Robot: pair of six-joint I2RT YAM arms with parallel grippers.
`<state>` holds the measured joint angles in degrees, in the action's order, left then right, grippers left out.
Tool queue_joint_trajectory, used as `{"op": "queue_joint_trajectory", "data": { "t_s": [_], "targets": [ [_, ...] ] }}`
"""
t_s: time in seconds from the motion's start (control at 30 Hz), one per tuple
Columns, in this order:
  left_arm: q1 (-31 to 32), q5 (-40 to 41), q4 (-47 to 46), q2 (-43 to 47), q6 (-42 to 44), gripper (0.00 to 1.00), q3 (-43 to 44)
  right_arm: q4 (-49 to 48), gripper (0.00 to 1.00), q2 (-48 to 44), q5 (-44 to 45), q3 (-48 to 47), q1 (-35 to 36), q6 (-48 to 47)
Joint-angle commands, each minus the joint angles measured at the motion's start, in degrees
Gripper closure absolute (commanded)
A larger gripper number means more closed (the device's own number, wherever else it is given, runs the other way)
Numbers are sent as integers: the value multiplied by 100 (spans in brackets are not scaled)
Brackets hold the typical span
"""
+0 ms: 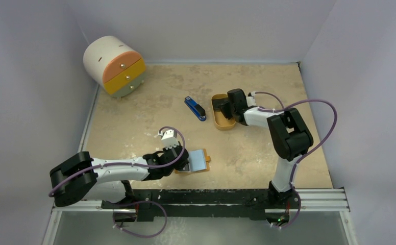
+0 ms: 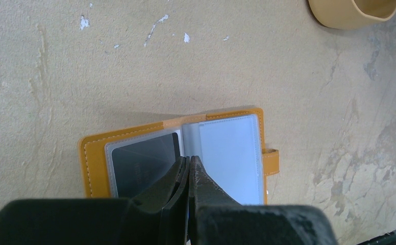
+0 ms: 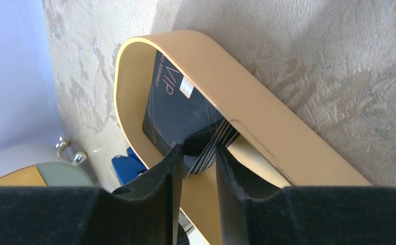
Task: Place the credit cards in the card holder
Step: Pick up the credit card from the storage box.
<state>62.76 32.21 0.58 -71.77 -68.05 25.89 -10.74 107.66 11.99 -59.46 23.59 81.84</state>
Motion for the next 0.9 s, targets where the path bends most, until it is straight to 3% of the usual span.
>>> {"op": "queue_joint_trajectory", "data": {
  "t_s": [0.0,0.4,0.87],
  "targets": [
    [17,135,-128,22,-50,100,25,96,70,-145,57,189,-22,17],
    [17,96,-194,-55,-59,100,27,28,73,-386,92,414,-22,-7],
    [17,89,-198,-72,-77,100,27,-16,86,-486,84,376,-22,-85]
  ]
}}
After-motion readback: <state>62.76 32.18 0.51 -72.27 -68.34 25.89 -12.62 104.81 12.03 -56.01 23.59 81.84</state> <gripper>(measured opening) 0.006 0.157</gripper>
